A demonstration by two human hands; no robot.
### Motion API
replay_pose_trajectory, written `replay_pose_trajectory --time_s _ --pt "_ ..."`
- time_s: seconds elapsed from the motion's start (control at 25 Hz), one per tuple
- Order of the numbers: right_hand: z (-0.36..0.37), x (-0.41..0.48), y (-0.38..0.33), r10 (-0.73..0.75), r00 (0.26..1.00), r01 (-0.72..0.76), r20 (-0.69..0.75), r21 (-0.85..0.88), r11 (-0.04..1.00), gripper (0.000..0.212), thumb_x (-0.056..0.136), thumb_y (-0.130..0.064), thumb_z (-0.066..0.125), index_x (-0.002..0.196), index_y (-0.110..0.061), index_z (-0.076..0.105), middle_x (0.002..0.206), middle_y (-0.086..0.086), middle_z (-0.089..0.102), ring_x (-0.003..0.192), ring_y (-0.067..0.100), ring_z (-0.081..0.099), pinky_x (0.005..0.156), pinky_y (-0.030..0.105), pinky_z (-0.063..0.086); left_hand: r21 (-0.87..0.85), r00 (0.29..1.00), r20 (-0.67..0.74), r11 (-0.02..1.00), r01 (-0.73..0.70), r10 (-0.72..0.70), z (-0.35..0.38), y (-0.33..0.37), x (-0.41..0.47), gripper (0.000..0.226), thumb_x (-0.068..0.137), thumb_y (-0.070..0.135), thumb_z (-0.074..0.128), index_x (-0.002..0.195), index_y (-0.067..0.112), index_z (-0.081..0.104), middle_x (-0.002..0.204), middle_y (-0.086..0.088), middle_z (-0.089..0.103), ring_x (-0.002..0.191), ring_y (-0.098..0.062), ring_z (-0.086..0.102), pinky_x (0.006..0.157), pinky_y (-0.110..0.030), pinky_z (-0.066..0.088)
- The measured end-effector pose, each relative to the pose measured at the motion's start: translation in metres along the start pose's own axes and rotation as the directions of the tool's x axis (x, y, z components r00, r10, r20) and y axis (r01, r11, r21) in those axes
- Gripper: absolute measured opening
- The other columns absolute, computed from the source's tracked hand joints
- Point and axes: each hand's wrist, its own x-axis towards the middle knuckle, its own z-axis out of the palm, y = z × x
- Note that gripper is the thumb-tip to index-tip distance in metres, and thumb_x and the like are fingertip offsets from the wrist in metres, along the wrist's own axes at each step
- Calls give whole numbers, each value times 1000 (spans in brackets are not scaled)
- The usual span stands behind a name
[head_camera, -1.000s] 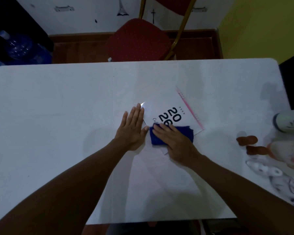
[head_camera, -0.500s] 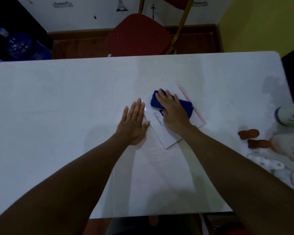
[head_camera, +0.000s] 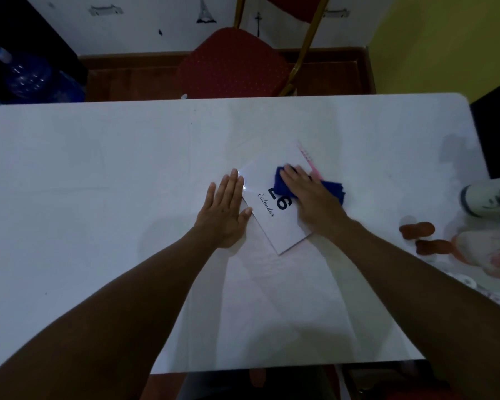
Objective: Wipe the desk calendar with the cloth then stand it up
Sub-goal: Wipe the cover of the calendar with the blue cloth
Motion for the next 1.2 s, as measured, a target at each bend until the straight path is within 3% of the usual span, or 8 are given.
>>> replay_pose_trajectory --time_s 0.16,0.4,0.56,0.68,0.8,0.92,1.08,1.2 --pt "16 51 -25 75 997 -75 -36 -13 997 88 89 6 60 163 -10 16 172 4 14 158 27 11 128 43 7 13 1000 21 1000 6 -7 -1 1 1 72 101 52 12 154 13 -17 164 -8 -22 150 -23 -20 123 -46 -7" --pt "29 -19 -46 -188 982 188 18 22 982 83 88 6 60 162 -14 26 170 1 22 158 21 15 129 41 11 47 997 76 999 13 -16 -2 0 1 75 95 55 -1 153 12 -22 161 -9 -28 149 -24 -25 122 -45 -11" --pt "16 -66 -60 -187 972 144 143 269 952 64 97 1 57 156 -15 40 165 1 35 153 18 28 127 36 20 3 997 74 1000 12 -13 -4 1 1 74 98 55 5 152 14 -24 161 -8 -30 148 -22 -27 122 -47 -10" --pt "-16 -64 -56 -104 980 15 170 458 889 36 97 -13 57 131 -18 68 123 2 66 112 14 62 98 30 50 -15 997 77 1000 3 -1 -4 0 2 73 99 55 7 151 15 -25 161 -7 -30 147 -22 -28 122 -48 -10" --pt "-39 -36 -34 57 984 -138 171 512 848 26 95 -28 68 119 -35 71 102 -13 69 90 -1 63 85 33 54 -17 997 83 1000 7 -6 -4 0 3 73 99 55 7 152 15 -24 161 -6 -31 147 -21 -28 122 -48 -9" --pt "-28 -18 -15 266 962 -227 -64 360 905 57 98 -31 65 150 -23 45 136 0 55 124 13 51 107 34 45 -9 997 77 1000 2 -1 -3 -1 2 73 99 55 6 153 15 -23 161 -6 -31 147 -21 -28 122 -48 -8" --pt "21 -32 -30 -107 993 106 -46 -35 994 58 108 -35 39 161 -17 26 170 3 23 158 24 15 126 46 18 -9 996 83 1000 13 -12 -2 -1 3 73 100 55 6 152 14 -24 161 -7 -30 147 -22 -28 122 -48 -9" --pt "29 -9 -15 -149 989 143 -10 -203 969 57 110 -34 31 162 -14 24 171 6 20 158 29 15 126 50 17 5 997 76 1000 21 -21 -3 0 3 73 101 54 9 152 14 -24 161 -8 -30 147 -22 -28 122 -47 -10"
